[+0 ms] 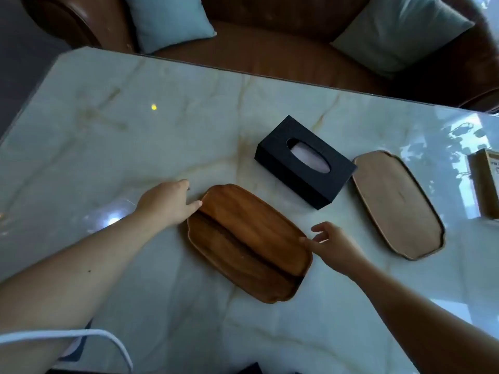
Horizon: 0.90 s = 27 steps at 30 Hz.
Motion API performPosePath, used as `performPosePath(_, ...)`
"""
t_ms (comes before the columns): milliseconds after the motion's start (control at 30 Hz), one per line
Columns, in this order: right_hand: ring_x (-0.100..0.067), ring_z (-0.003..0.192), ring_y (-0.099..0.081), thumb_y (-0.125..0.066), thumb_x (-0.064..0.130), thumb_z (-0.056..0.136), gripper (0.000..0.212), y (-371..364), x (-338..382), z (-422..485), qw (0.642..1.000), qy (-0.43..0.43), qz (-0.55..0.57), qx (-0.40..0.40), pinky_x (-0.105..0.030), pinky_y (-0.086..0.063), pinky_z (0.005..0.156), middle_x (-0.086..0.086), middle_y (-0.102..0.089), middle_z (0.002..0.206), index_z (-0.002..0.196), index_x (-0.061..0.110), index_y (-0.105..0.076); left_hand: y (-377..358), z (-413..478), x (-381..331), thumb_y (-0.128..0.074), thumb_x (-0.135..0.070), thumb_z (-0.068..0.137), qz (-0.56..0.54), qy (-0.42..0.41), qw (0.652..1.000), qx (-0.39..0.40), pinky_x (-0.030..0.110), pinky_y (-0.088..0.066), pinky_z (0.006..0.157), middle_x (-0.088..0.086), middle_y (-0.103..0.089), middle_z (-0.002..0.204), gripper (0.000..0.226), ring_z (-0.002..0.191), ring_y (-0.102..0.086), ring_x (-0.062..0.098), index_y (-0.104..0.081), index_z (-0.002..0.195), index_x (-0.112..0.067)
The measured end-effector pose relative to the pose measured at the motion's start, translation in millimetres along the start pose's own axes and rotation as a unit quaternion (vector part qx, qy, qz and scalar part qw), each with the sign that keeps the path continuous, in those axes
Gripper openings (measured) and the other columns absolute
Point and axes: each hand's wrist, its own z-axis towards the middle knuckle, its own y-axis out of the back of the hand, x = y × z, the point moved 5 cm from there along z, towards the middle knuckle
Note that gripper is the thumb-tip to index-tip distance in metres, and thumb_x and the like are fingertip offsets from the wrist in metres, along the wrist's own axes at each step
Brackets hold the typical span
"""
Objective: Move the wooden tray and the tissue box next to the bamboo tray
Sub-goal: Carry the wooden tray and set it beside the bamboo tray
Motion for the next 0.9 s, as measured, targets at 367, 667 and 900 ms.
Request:
performPosePath(367, -0.023, 0.074, -0.07, -0.072, 0.03, 0.088, 0.017, -16, -11, 3, 0.999, -0.028, -0.013, -0.012, -0.033, -0.053, 0.063, -0.006, -0.072, 0.074, 0.08, 0.015, -0.067, -20, -9, 7, -0.064, -0.022, 0.086, -0.128, 0.064, 0.988, 0.057, 0.035, -0.054, 0.071, 0.02, -0.072, 0.08, 0.02, 0.069, -0.069, 0.033, -0.068, 0.08, -0.004)
performPosePath(667, -0.018, 0.068, -0.075, -0.073, 0.021, 0.088, 0.011, 8, -23, -24, 0.984, 0.002, 0.177, -0.02, -0.037, -0.062, 0.075, -0.008, -0.076, 0.08, 0.084, 0.01, -0.071, 22, -20, -8, -0.072, -0.019, 0.08, -0.258, 0.086, 0.961, -0.051, 0.039, -0.06, 0.062, 0.005, -0.068, 0.064, 0.014, 0.049, -0.069, 0.024, -0.064, 0.069, -0.015)
performPosePath(900, -0.021, 0.069, -0.075, -0.075, 0.015, 0.086, 0.014, 61, -59, -37, 0.964, 0.032, 0.263, -0.023, -0.044, -0.063, 0.078, -0.012, -0.076, 0.077, 0.082, 0.002, -0.072, 57, -37, -87, -0.072, -0.016, 0.08, -0.258, 0.06, 0.96, -0.086, 0.033, -0.058, 0.059, 0.01, -0.07, 0.063, 0.013, 0.052, -0.07, 0.025, -0.068, 0.069, -0.012)
